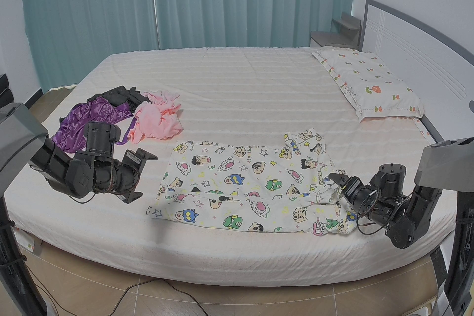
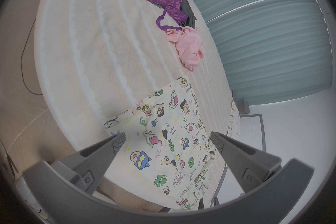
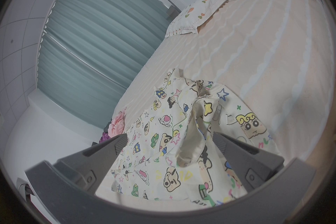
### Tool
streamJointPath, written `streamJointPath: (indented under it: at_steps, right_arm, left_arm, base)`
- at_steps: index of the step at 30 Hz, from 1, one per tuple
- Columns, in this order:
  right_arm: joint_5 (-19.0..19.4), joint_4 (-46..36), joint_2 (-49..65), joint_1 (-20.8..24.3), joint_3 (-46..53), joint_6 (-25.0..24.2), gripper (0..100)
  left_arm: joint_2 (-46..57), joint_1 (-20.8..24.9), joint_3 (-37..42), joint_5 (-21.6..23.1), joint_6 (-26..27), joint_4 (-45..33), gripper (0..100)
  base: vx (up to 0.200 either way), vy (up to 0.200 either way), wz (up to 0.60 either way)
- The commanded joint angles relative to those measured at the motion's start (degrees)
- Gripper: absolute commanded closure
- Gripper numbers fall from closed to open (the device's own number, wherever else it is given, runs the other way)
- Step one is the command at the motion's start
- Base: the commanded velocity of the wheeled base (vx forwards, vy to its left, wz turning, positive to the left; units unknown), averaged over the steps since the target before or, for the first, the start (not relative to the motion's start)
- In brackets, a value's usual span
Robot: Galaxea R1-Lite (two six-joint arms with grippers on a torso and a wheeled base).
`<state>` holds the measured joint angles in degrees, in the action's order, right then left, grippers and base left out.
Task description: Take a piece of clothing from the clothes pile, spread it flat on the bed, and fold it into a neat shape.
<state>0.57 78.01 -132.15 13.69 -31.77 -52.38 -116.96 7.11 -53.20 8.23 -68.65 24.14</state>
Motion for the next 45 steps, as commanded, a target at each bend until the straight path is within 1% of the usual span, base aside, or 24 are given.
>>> streamJointPath:
  at_steps: [1, 9, 18, 19, 25, 34, 41, 45]
  right_arm:
    - [0.0, 0.0, -4.1, 0.2, -1.7, 0.1, 0]
    - [-0.1, -0.6, -5.9, -0.2, -4.8, 0.6, 0]
    - [-0.1, -0.2, -8.6, -0.6, -6.1, 3.8, 0]
    - [0.0, -0.2, -8.6, -0.6, -6.2, 3.8, 100]
    - [-0.1, 0.6, -7.5, -0.7, -5.4, 4.0, 100]
    - [-0.2, 4.0, -6.9, -0.7, -2.7, 4.5, 100]
    - [-0.5, 4.3, -6.5, -0.7, -1.8, 6.2, 100]
    - [-0.5, 4.1, -6.7, -0.7, -2.0, 6.4, 100]
  left_arm:
    - [-0.6, 0.0, 1.0, 0.1, 0.0, 0.3, 0]
    - [-1.8, 0.1, 1.1, 0.0, 0.3, 0.6, 0]
    - [-2.6, 0.1, 1.1, -0.4, 0.4, 1.5, 0]
    - [-2.7, 0.1, 1.2, -0.5, 0.4, 1.7, 0]
    - [-3.1, 0.1, 1.3, -0.5, 0.4, 1.8, 0]
    - [-3.3, 0.1, 1.3, -0.5, 0.4, 1.8, 0]
    - [-3.4, 0.1, 1.4, -0.5, 0.4, 1.8, 0]
    - [-3.4, 0.1, 1.4, -0.5, 0.4, 1.8, 0]
  base:
    - [0.0, 0.0, 0.0]
    - [0.0, 0.0, 0.0]
    - [0.0, 0.0, 0.0]
    - [0.0, 0.0, 0.0]
    - [0.0, 0.0, 0.0]
    - [0.0, 0.0, 0.0]
    - [0.0, 0.0, 0.0]
    - [0.0, 0.0, 0.0]
